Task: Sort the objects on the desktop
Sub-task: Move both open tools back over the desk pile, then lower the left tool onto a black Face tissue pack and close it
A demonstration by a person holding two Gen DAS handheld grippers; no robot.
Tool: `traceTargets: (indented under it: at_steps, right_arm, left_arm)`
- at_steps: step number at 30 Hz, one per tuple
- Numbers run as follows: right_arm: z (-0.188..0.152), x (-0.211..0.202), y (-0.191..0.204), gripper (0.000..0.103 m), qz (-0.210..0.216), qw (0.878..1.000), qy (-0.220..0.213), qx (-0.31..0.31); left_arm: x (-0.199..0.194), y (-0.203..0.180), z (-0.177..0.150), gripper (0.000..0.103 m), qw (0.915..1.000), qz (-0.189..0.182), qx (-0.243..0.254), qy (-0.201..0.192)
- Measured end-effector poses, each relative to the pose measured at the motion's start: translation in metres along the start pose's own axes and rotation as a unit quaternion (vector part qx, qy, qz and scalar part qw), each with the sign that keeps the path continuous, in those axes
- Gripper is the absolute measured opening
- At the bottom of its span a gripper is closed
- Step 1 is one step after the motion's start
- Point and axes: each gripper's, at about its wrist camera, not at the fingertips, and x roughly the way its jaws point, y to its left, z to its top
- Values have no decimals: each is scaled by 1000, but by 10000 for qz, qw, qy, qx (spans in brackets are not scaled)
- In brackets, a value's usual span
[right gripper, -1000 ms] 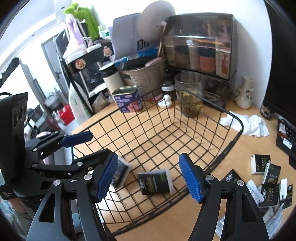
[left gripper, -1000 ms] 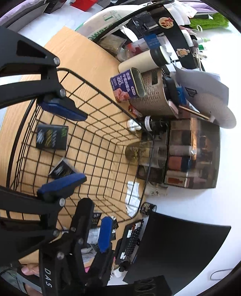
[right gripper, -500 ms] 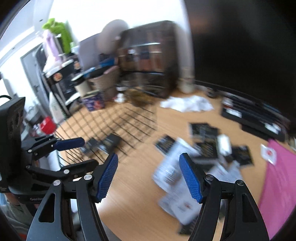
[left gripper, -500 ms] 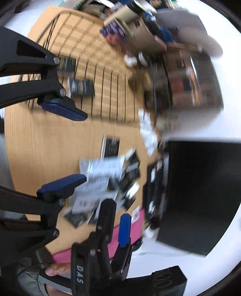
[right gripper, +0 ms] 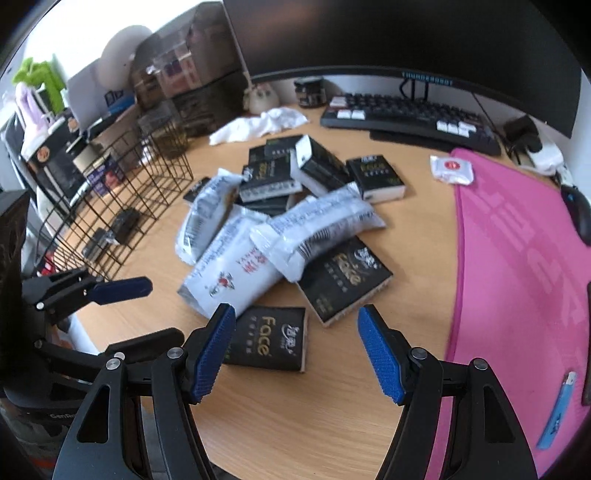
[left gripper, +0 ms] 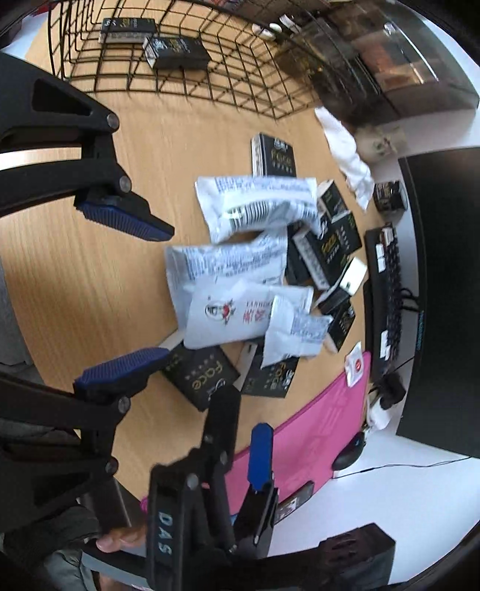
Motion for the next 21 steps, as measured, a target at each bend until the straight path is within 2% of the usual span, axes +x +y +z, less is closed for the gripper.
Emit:
traceTargets:
  at_steps: [3, 6, 11, 13, 16, 19, 21]
  right_arm:
    - [-4, 6, -3, 70, -177, 9998, 130, -25]
    - [-4, 11, -12, 70, -526, 9985, 143, -27]
    - [-3, 17, -35, 70, -1022, 9945, 235, 74]
    - [-4, 24, -37, 70, -1039, 9940, 350, 56]
    - [-8, 30, -27, 70, -772, 9955, 534, -126]
    - [-11, 29, -7, 69, -955, 9930, 503, -477]
    - [-13, 28, -1, 69, -898, 9929, 549, -547]
  left_arm:
    - [8, -7, 0, 66, 9999, -64, 122, 93]
    - [12, -7, -3, 66, 9997, 2, 165, 157]
    - [21, 5, -4, 66, 9997, 28, 17, 261]
    - [26, 6, -5, 66, 9995, 10, 14, 314]
    - [32, 4, -5, 66, 9992, 23, 68, 385]
    - [35, 6, -5, 66, 9988, 242, 112, 415]
    - [35, 12, -3, 66, 9985, 374, 55, 395]
